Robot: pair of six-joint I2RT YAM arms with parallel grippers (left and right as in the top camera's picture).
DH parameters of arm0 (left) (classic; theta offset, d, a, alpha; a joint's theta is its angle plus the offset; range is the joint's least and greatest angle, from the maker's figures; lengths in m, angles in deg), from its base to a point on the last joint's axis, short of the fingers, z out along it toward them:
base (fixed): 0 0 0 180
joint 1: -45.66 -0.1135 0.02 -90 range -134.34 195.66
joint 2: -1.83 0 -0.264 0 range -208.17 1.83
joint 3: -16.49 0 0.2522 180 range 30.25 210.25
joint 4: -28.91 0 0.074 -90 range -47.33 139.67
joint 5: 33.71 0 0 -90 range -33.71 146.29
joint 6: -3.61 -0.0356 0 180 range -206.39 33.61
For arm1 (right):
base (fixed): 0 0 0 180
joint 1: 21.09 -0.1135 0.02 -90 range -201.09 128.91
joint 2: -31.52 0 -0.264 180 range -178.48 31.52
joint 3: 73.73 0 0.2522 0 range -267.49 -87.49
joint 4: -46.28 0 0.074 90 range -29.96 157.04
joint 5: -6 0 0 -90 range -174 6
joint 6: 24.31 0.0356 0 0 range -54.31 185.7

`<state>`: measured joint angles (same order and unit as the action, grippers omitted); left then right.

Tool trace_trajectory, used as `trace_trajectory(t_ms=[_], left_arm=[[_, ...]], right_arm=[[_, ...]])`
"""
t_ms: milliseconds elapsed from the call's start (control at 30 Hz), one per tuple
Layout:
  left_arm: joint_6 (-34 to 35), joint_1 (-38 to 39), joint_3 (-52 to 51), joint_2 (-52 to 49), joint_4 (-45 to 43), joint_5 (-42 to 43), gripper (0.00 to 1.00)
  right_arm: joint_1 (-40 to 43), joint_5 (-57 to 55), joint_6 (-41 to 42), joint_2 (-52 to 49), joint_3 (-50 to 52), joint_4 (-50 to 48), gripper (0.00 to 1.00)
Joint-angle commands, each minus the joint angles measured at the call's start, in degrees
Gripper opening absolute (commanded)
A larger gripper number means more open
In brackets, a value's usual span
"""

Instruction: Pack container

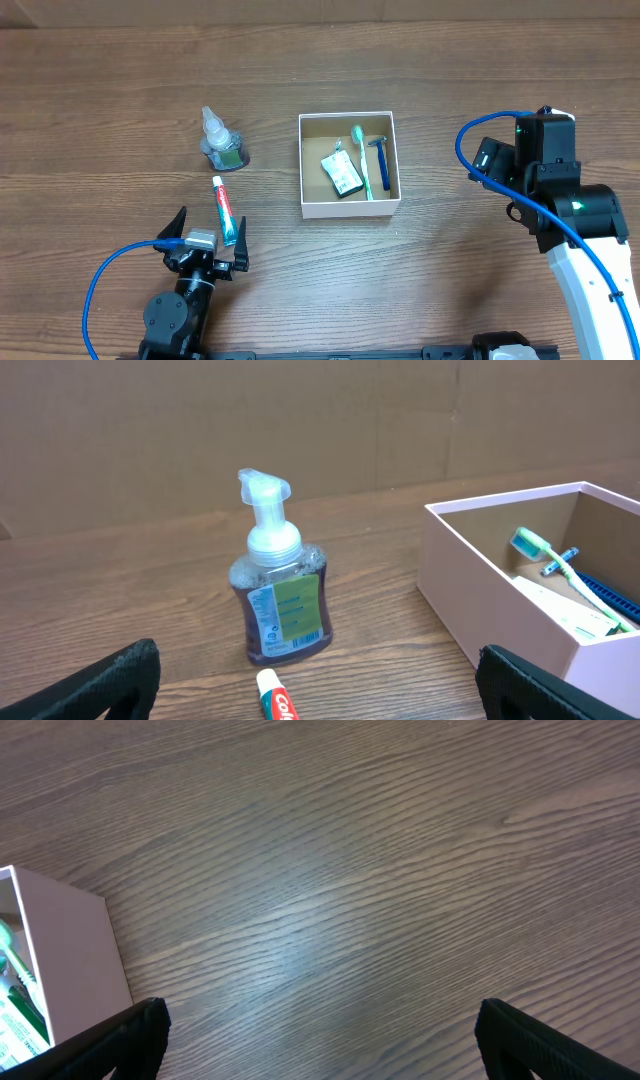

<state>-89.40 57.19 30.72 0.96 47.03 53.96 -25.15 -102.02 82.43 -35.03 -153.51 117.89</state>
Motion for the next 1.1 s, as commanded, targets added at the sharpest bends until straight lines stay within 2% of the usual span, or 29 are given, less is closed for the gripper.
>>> trace_trajectory(t_ms=[0,167,267,433,533,700,933,1000,1067], left_arm=[[-0.7,-0.3,-0.2,0.6,-0.2,0.5,1.00],[0.7,-0.2,-0.2,0.6,-1.6,2.0,1.00],[12.4,-0.2,-0.1,0.4,-0.7,13.3,1.00],[35.5,-0.2,0.0,0.2,-4.3,19.7,1.00],[44.0,-0.2,0.8,0.2,-5.9,21.3,1.00],[42.5,-0.2,9.0,0.2,-2.0,18.9,1.00],[27.5,-0.2,36.6,-8.1,27.1,-0.8,1.00],[22.7,-0.2,45.5,-14.1,36.8,-6.3,1.00],[19.9,-0.2,51.8,-20.3,42.6,-8.4,1.00]], right_arm=[[0.3,-0.8,0.5,0.1,-1.1,-0.3,1.00],[0.3,-0.8,0.5,0.1,-1.1,-0.3,1.00],[0.3,-0.8,0.5,0.1,-1.1,-0.3,1.00],[0.3,-0.8,0.5,0.1,-1.1,-0.3,1.00],[0.3,-0.8,0.5,0.1,-1.1,-0.3,1.00],[0.3,-0.8,0.5,0.1,-1.1,-0.3,1.00],[0.3,-0.8,0.5,0.1,-1.1,-0.3,1.00],[0.3,-0.8,0.5,0.1,-1.1,-0.3,1.00],[0.3,-0.8,0.5,0.1,-1.1,-0.3,1.00]])
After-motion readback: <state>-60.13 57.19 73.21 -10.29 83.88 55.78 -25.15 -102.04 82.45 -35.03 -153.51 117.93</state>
